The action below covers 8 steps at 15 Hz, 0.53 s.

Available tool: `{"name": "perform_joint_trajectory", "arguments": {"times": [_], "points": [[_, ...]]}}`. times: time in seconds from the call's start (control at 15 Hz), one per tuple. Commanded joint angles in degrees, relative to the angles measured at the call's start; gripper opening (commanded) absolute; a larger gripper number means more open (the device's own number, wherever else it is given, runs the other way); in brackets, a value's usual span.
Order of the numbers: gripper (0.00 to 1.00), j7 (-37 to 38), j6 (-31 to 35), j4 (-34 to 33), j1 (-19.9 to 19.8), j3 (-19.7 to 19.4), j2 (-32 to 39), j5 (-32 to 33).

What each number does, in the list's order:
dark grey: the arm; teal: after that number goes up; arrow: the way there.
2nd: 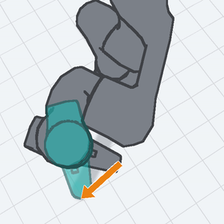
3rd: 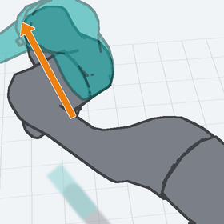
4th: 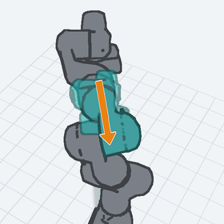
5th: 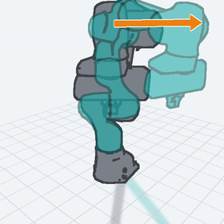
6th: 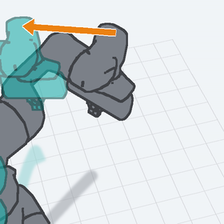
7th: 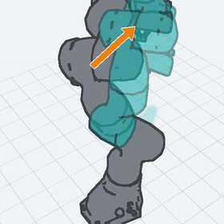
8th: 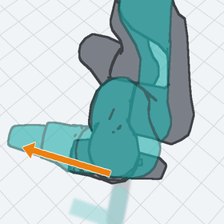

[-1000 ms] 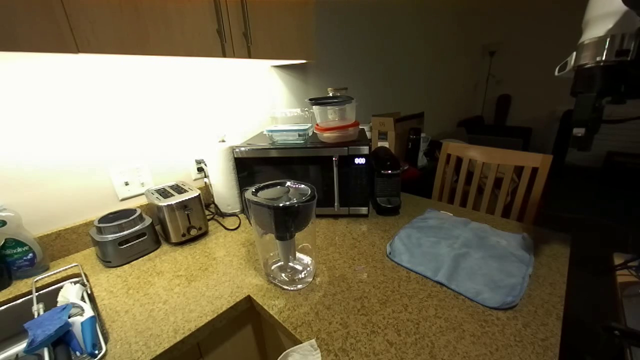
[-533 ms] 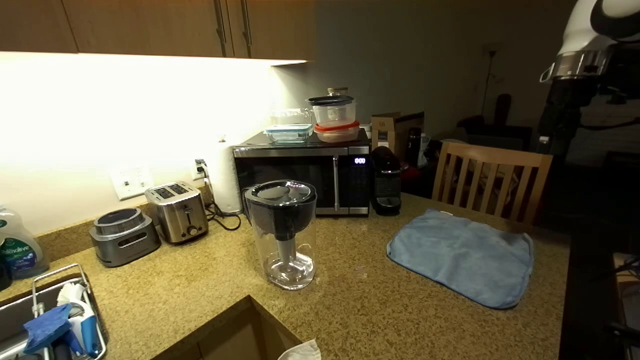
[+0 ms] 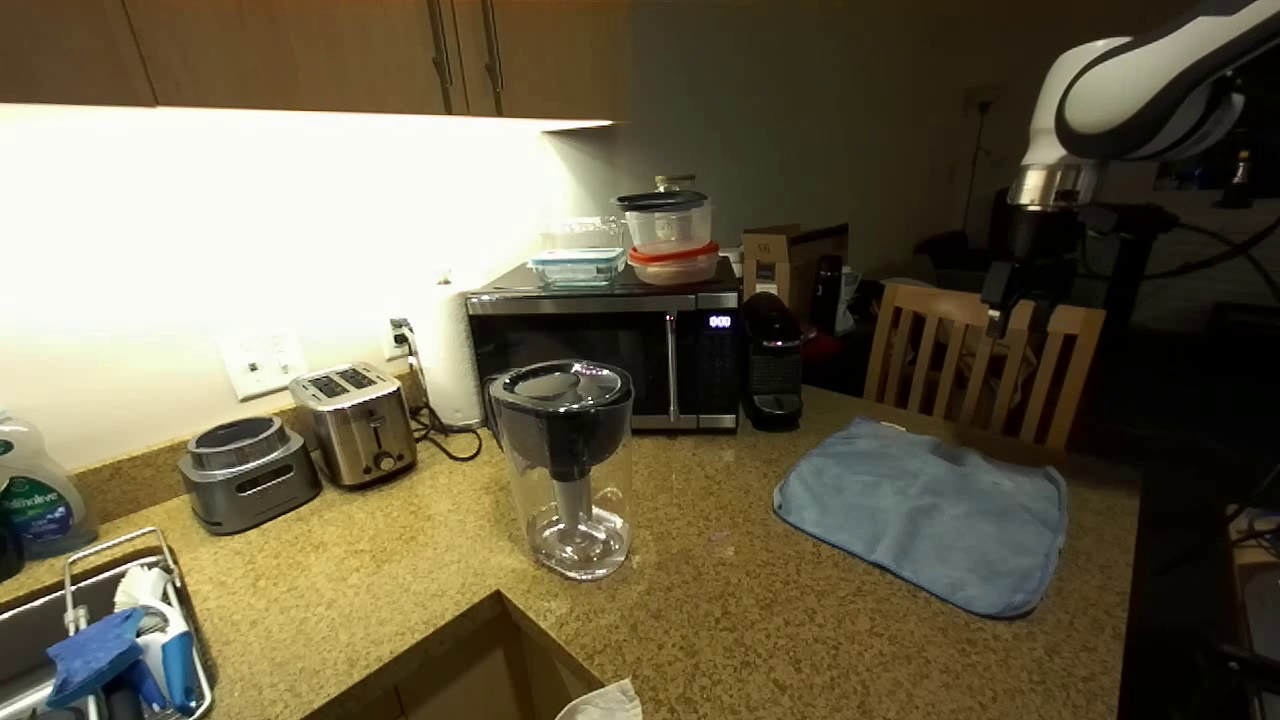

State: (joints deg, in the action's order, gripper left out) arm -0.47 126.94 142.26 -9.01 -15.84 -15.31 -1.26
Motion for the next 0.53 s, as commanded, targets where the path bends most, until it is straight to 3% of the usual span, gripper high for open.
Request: {"name": "perform_joint_trajectory", "arguments": {"times": [0.0,0.27,0.47], "points": [[1.00,3.0,1.8,-6.5,-0.5,2.5,10.2,-0.4],[1.00,4.9,0.9,-11.6,-0.4,3.7,17.2,0.0],[1.00,2.1,0.1,-14.2,-0.5,4.1,19.8,-0.4]]}}
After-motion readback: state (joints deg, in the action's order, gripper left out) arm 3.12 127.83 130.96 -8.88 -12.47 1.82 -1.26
